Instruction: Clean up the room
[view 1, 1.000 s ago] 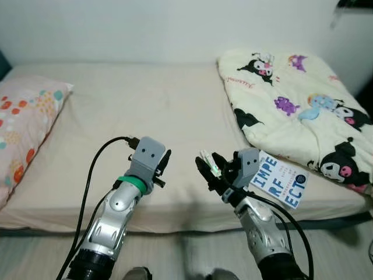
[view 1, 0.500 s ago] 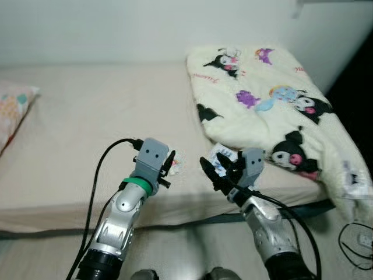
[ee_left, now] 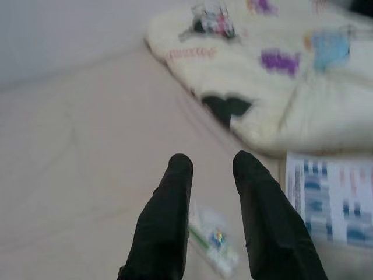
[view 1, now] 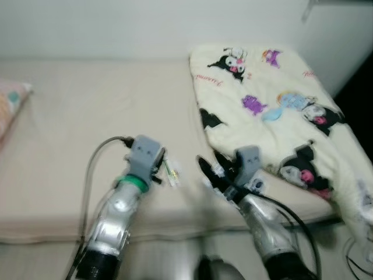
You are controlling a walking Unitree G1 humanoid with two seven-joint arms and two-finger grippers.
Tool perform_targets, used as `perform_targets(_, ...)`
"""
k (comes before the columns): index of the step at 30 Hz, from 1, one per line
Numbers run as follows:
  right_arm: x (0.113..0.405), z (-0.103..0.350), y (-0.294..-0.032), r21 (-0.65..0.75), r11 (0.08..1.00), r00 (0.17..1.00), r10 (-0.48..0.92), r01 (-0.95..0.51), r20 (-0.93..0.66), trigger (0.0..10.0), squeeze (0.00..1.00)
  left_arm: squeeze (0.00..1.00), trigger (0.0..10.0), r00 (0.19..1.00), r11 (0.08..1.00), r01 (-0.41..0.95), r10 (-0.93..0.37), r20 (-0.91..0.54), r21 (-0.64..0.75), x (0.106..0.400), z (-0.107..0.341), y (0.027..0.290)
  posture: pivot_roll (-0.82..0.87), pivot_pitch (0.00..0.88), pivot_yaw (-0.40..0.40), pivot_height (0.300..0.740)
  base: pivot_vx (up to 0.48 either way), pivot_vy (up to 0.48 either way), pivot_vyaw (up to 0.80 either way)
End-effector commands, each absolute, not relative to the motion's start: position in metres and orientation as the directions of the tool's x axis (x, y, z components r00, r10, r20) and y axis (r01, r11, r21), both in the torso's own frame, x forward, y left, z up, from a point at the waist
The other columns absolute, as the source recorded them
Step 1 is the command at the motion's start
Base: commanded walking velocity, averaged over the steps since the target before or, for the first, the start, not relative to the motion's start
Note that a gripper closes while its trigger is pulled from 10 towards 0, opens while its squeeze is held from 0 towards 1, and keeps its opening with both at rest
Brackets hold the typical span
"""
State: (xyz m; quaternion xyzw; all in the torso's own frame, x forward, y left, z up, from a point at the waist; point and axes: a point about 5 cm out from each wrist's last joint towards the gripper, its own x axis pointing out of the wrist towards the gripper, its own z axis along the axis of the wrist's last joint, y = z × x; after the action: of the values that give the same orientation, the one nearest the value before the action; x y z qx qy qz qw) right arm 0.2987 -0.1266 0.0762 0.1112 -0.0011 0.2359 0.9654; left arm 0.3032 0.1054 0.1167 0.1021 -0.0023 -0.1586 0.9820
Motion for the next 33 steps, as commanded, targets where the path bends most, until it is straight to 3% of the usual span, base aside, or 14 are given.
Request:
perform_targets(1, 0.294, 0.071, -0.119, 0.232, 0.853, 0.880, 0.472, -0.468, 0.042, 10.0, 0.00, 0.00, 10.0, 0.958, 0.938, 0.288, -0.277, -0.078, 0.195, 0.300, 0.105, 0.116, -0.04, 0.000, 0.030, 0.740, 0.000, 0.000, 0.00)
perform_targets(17, 0.293, 0.068, -0.117, 0.237, 0.856, 0.884, 0.467, -0.460, 0.030, 10.0, 0.00, 0.00, 10.0, 0.957, 0.938, 0.288, -0.277, -0.082, 0.192, 0.299, 0.104, 0.117, -0.03, 0.000, 0.031, 0.740, 0.000, 0.000, 0.00)
perform_targets(33, 0.291, 0.064, -0.117, 0.229, 0.861, 0.885, 0.466, -0.454, 0.002, 10.0, 0.00, 0.00, 10.0, 0.956, 0.942, 0.286, -0.269, -0.117, 0.177, 0.299, 0.094, 0.117, -0.04, 0.000, 0.021, 0.740, 0.000, 0.000, 0.54)
